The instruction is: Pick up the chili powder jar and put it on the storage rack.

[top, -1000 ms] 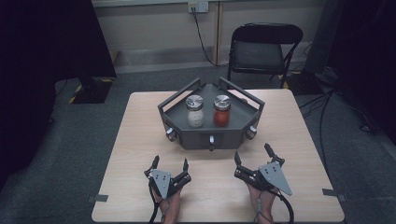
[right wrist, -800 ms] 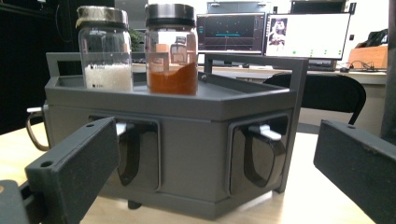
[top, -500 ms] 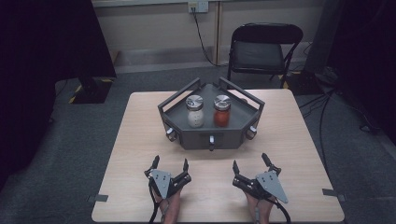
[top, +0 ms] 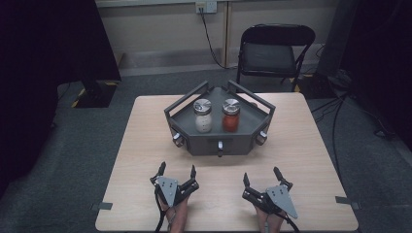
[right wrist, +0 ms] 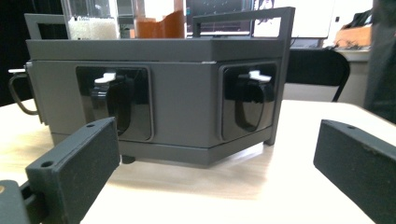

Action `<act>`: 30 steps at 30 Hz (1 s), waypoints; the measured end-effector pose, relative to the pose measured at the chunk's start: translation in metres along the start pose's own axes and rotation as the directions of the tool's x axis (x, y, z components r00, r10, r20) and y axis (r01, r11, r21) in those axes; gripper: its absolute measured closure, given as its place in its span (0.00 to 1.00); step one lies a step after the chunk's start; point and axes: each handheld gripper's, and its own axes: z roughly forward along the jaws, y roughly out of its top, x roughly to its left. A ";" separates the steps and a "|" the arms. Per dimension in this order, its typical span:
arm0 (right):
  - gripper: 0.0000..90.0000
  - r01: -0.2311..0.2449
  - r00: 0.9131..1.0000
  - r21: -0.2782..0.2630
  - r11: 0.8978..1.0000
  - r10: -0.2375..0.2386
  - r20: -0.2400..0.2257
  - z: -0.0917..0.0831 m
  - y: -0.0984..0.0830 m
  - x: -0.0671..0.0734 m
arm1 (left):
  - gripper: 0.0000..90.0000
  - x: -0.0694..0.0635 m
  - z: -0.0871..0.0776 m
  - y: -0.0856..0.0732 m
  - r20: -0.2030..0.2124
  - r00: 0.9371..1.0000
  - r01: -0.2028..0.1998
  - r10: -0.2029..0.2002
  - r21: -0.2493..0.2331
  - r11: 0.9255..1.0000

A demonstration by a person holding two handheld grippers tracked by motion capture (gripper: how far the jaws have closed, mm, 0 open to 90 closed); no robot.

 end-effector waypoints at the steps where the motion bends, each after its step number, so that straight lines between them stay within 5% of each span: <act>1: 0.00 -0.004 1.000 0.001 1.000 0.004 -0.001 0.000 0.000 0.000 | 0.01 0.000 0.000 0.000 0.000 1.000 0.000 0.000 0.000 1.000; 30: 0.00 -0.007 1.000 -0.011 1.000 0.007 0.005 -0.001 -0.003 0.001 | 0.01 0.000 0.000 0.000 0.001 1.000 0.000 0.000 0.000 1.000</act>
